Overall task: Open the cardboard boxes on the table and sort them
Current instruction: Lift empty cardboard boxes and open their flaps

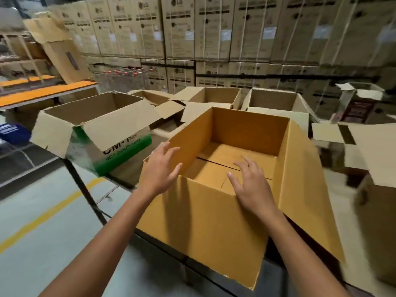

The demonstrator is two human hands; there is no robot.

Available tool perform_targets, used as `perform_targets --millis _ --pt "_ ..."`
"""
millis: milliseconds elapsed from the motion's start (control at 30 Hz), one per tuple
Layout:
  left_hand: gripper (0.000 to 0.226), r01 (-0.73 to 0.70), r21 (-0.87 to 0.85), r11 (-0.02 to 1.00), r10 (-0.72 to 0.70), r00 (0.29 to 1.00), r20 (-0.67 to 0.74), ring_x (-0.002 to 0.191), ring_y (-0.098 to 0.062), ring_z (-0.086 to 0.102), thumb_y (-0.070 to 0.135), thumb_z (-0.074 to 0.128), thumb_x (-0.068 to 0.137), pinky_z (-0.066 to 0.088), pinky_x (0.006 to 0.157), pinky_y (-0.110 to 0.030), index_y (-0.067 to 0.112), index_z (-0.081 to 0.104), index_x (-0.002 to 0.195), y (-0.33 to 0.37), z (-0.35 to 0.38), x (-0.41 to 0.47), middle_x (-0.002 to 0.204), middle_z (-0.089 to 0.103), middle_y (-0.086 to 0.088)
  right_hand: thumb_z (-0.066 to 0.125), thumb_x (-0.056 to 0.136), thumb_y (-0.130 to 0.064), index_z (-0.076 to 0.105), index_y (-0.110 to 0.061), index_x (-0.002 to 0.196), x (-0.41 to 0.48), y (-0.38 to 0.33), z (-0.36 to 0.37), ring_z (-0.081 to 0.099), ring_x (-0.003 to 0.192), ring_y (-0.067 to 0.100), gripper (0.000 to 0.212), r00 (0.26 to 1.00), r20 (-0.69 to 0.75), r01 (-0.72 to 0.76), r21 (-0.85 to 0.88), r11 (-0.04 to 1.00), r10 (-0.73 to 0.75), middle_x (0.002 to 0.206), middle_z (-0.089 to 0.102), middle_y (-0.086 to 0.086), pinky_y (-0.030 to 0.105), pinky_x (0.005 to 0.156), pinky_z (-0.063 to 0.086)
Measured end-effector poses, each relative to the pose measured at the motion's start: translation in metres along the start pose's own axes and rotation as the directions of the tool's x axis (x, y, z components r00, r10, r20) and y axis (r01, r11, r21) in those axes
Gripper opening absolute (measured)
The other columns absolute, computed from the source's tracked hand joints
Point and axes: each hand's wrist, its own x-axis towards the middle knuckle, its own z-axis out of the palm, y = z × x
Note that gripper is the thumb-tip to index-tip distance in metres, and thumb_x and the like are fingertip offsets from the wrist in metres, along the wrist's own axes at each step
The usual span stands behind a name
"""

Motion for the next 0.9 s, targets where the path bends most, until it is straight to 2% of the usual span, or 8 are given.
perform_targets --millis 133,333,500,600,700,767,833,900 --pt "0.055 0.137 0.133 0.982 -0.156 0.978 0.142 0.147 -0.028 0.028 0.046 0.058 0.094 0.021 0.117 -0.059 0.027 0.045 0.144 -0.059 0.022 0.054 0.156 0.036 -0.008 0.043 0.101 -0.05 0.055 -0.023 0.138 -0.004 -0.002 0.006 0.032 0.142 0.023 0.048 0.983 -0.024 -0.183 -0.15 0.972 0.181 0.155 0.037 0.006 0.04 0.111 0.036" --pt "0.044 0.43 -0.319 0.844 -0.332 0.888 0.319 0.099 -0.021 0.055 0.027 0.046 0.099 0.048 0.085 -0.039 0.021 0.044 0.142 -0.1 0.036 0.054 0.129 0.06 -0.009 0.057 0.097 -0.026 0.071 -0.012 0.114 -0.013 -0.012 0.017 0.057 0.123 0.023 0.026 0.878 -0.389 -0.369 -0.183 0.911 0.278 0.131 0.064 0.008 0.042 0.111 0.039" --pt "0.046 0.516 -0.464 0.72 -0.39 0.854 0.345 0.113 -0.026 0.053 0.027 0.037 0.097 0.045 0.1 -0.05 0.027 0.044 0.142 -0.115 0.042 0.032 0.131 0.058 -0.006 0.063 0.089 -0.007 0.075 -0.012 0.1 -0.038 -0.013 0.039 0.06 0.121 0.027 0.017 0.717 -0.636 -0.474 -0.145 0.869 0.285 0.123 0.069 0.01 0.054 0.121 0.013" --pt "0.056 0.607 -0.435 0.665 -0.472 0.793 0.385 0.136 -0.042 0.033 0.039 0.033 0.096 0.028 0.112 -0.064 0.031 0.028 0.151 -0.117 0.039 0.015 0.155 0.031 -0.015 0.053 0.094 -0.005 0.063 -0.014 0.125 -0.057 -0.022 0.054 0.033 0.146 0.028 0.034 0.572 -0.696 -0.572 0.04 0.819 0.434 0.149 0.049 0.013 0.055 0.12 -0.003" --pt "0.077 0.786 -0.422 0.451 -0.598 0.617 0.511 0.147 -0.049 0.009 0.046 0.042 0.096 0.016 0.118 -0.063 0.031 -0.002 0.157 -0.119 0.032 -0.004 0.164 -0.012 -0.018 0.053 0.094 -0.008 0.025 -0.016 0.154 -0.063 -0.037 0.055 0.005 0.153 0.034 0.066 0.397 -0.616 -0.654 0.33 0.681 0.68 0.165 0.003 0.019 0.058 0.12 0.003" --pt "0.095 0.841 -0.456 0.291 -0.605 0.531 0.593 0.146 -0.046 0.017 0.056 0.047 0.089 0.022 0.117 -0.06 0.028 -0.015 0.156 -0.123 0.028 -0.02 0.163 0.004 -0.02 0.062 0.093 -0.019 0.001 -0.02 0.158 -0.071 -0.049 0.049 0.005 0.151 0.041 0.09 0.241 -0.444 -0.664 0.573 0.481 0.863 0.164 -0.016 0.018 0.06 0.119 0.015" --pt "0.1 0.843 -0.52 0.135 -0.597 0.488 0.637 0.142 -0.041 0.029 0.054 0.051 0.091 0.027 0.116 -0.055 0.02 -0.018 0.156 -0.124 0.022 -0.037 0.158 0.026 -0.017 0.068 0.09 -0.036 -0.006 -0.017 0.158 -0.086 -0.052 0.046 0.026 0.144 0.046 0.102 0.16 -0.252 -0.686 0.666 0.291 0.954 0.165 -0.002 0.021 0.057 0.111 0.034" --pt "0.09 0.818 -0.569 0.083 -0.612 0.492 0.619 0.136 -0.038 0.038 0.04 0.054 0.096 0.032 0.112 -0.049 0.012 -0.006 0.157 -0.121 0.013 -0.049 0.152 0.036 -0.016 0.069 0.086 -0.044 0.022 -0.007 0.154 -0.105 -0.042 0.043 0.052 0.123 0.043 0.091 0.198 -0.084 -0.705 0.68 0.202 0.976 0.146 0.044 0.023 0.05 0.096 0.047"
